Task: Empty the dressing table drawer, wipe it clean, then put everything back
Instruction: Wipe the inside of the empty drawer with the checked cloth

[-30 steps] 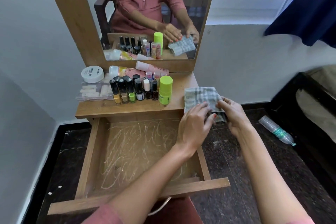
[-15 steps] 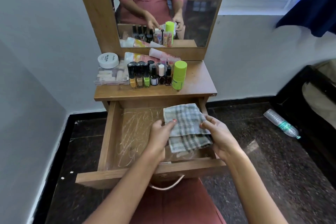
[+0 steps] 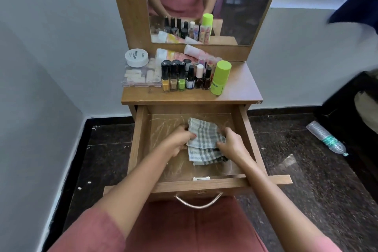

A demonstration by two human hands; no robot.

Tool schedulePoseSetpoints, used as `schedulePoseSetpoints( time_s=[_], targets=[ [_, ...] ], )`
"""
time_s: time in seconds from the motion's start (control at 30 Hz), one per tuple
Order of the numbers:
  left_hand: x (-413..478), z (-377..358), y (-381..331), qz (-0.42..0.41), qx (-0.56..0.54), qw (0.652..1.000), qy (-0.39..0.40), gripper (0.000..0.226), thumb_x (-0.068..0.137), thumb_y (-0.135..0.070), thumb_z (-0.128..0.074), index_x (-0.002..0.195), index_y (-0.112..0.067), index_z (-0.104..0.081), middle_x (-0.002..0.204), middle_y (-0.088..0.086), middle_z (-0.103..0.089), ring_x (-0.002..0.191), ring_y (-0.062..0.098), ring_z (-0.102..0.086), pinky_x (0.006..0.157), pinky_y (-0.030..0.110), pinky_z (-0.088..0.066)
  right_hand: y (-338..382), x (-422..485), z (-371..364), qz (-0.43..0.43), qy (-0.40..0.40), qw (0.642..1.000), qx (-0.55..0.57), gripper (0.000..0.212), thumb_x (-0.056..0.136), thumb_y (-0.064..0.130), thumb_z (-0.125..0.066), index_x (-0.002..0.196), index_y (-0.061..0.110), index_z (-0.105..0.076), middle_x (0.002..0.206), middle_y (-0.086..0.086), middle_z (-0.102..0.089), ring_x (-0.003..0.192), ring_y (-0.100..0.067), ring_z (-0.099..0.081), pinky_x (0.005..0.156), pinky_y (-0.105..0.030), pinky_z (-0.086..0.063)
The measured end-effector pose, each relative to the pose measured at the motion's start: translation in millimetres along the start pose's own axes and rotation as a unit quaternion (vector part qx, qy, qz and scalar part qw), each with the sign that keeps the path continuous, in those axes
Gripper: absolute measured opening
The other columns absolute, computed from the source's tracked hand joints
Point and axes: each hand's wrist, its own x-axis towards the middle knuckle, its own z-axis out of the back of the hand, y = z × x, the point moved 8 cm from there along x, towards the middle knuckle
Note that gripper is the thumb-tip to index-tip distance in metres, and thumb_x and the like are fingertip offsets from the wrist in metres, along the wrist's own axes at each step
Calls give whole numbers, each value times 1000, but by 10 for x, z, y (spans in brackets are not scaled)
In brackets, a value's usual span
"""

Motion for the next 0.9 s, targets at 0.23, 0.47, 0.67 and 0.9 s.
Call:
schedulePoseSetpoints(
  time_s=[0.23, 0.47, 0.67, 0.9],
  targets=[
    [-3, 155, -81, -73, 167, 981, -68, 33, 90, -9, -50, 123, -6, -51, 117, 9, -60, 103, 21, -59, 85, 26, -44, 2, 151, -136, 32, 46, 981, -187, 33, 88, 7, -51, 121, 1, -51, 129, -19, -42, 115, -37, -50, 96, -39, -45],
    [-525, 584, -347, -206, 318, 898, -221, 26, 93, -12, -46, 115, -17, -58, 103, 0, -66, 44, 1, -40, 36, 11, -31, 182, 178, -602, 116, 155, 932, -305, 80, 90, 39, -52, 146, 4, -7, 155, -17, -2, 144, -32, -7, 117, -42, -16],
    [-891, 848, -306, -261, 304, 870, -288, 25, 92, -9, -46, 110, -14, -62, 115, -1, -63, 96, 17, -62, 78, 19, -45, 178, 235, -823, 93, 207, 923, -310, 89, 93, 48, -40, 143, 4, 18, 152, -14, 26, 142, -31, 20, 116, -44, 8],
    [-861, 1025, -100, -253, 279, 859, -346, 40, 90, 0, -45, 129, -6, -46, 138, 7, -42, 131, 19, -38, 110, 24, -25, 572, 260, -1117, 164, 189, 909, -332, 75, 97, 45, -27, 144, 8, 19, 151, -14, 27, 140, -32, 23, 114, -43, 14]
  ],
)
